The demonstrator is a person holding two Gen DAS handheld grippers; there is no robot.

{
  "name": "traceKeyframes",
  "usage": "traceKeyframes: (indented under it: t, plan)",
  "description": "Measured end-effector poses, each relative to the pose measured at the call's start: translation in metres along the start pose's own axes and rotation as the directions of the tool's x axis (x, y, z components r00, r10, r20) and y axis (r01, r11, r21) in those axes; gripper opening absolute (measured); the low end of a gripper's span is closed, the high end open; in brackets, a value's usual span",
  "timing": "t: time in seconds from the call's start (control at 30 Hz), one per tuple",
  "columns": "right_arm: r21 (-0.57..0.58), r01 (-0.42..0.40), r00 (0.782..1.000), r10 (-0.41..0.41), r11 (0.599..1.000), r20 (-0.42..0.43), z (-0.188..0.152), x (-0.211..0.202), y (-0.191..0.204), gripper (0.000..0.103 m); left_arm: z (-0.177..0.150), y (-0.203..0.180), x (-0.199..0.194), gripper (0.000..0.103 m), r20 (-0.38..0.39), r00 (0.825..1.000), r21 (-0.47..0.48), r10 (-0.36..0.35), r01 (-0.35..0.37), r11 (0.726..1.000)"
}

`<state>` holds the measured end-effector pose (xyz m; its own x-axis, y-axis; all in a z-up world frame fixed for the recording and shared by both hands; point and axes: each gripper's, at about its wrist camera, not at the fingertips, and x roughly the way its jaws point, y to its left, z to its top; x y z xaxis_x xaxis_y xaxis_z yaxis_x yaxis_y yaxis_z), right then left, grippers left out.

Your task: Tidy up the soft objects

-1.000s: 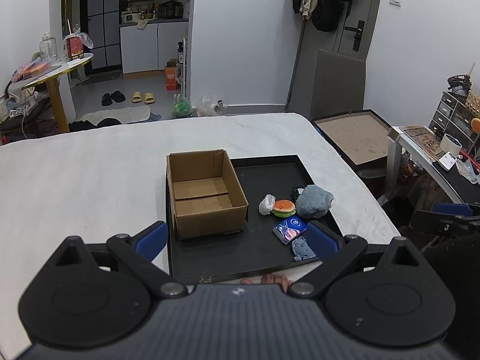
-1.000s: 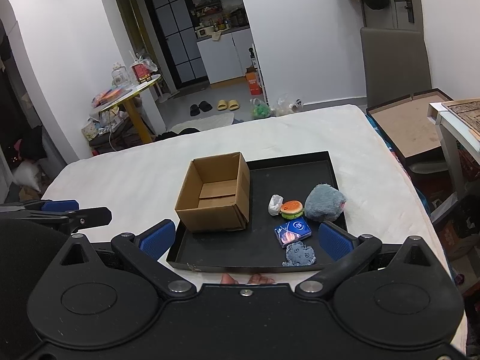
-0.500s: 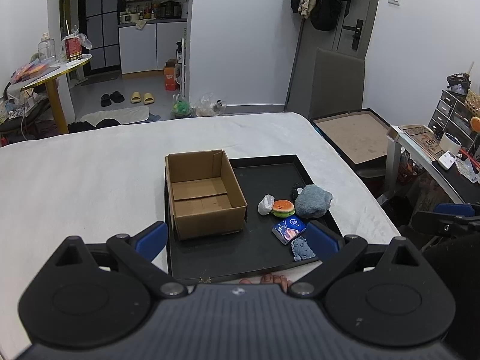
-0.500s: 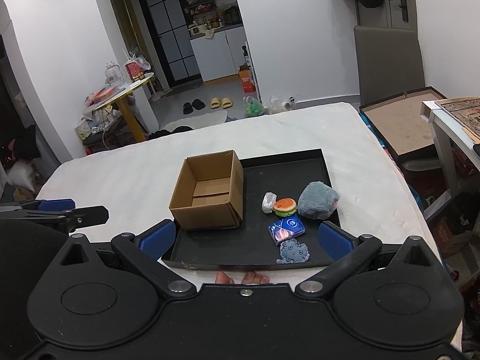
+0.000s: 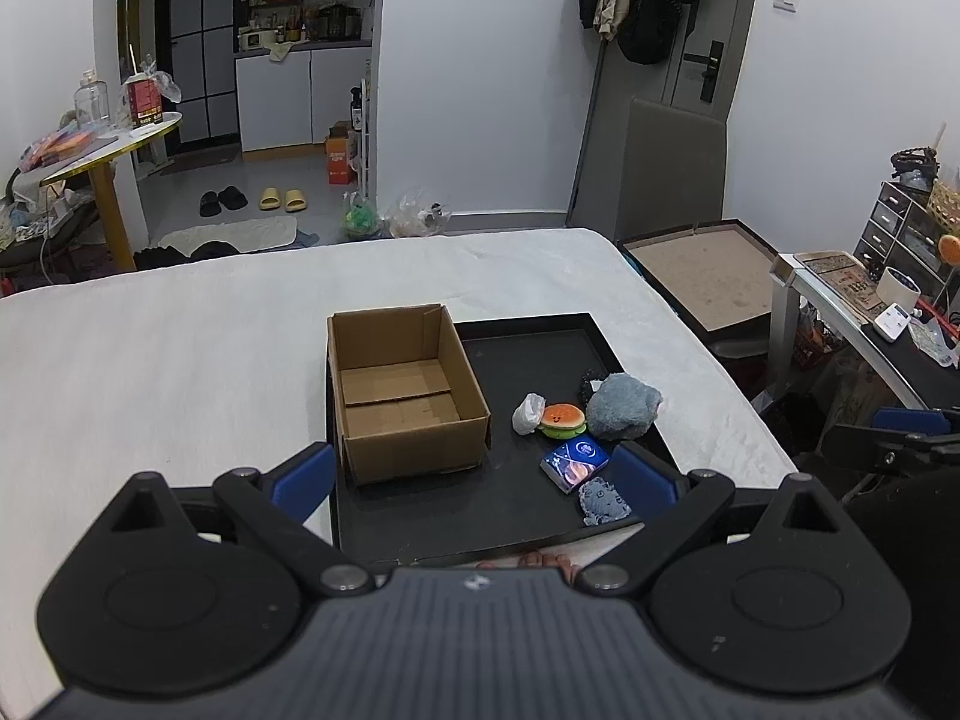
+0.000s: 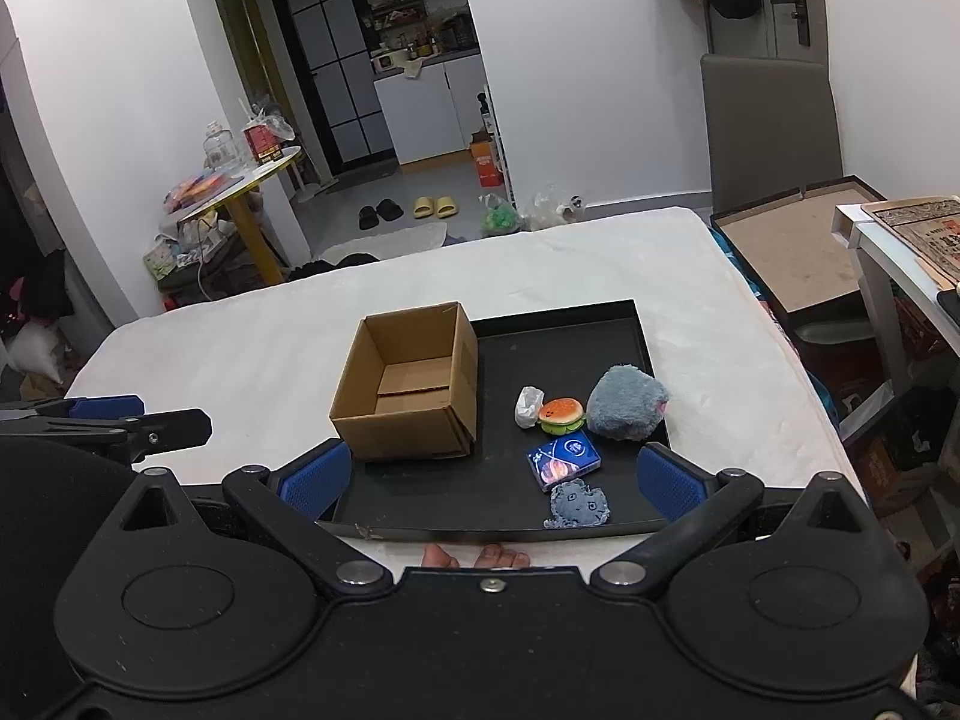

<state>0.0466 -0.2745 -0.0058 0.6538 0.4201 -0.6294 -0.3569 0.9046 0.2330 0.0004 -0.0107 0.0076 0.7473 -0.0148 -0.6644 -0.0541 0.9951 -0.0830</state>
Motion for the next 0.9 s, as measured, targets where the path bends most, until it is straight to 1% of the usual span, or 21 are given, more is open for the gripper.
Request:
traceKeyframes:
  t: [0.43, 0.5, 0.67, 0.8, 0.9]
  plan:
    - [0.019, 0.009, 1.000, -0.010, 1.000, 0.007, 0.000, -0.001, -0.008, 0.103, 0.002, -0.006, 0.002, 0.098, 0.013, 1.000, 0.003, -0.019, 0.019, 1.000]
    - [0.014, 0.010, 1.000, -0.011, 1.000, 0.021, -0.001, -0.002, -0.007, 0.103, 0.001, -0.005, 0.002, 0.098, 0.021, 0.999, 0.001, -0.024, 0.024, 1.000]
    - [0.046, -0.022, 1.000, 0.021, 0.999, 0.020, -0.002, 0.000, -0.016, 0.103, 0.000, -0.002, 0.003, 0.098, 0.021, 0.999, -0.013, -0.043, 0.043, 0.999]
    - [0.055, -0.035, 0.999, 0.034, 0.998, 0.018, -0.002, 0.002, -0.019, 0.103, 0.000, -0.002, 0.004, 0.098, 0.019, 0.999, -0.005, -0.034, 0.034, 0.999]
    - [0.052, -0.038, 0.999, 0.037, 0.998, 0.017, -0.002, 0.003, -0.020, 0.103, 0.000, -0.003, 0.007, 0.098, 0.011, 0.999, -0.009, -0.042, 0.042, 0.999]
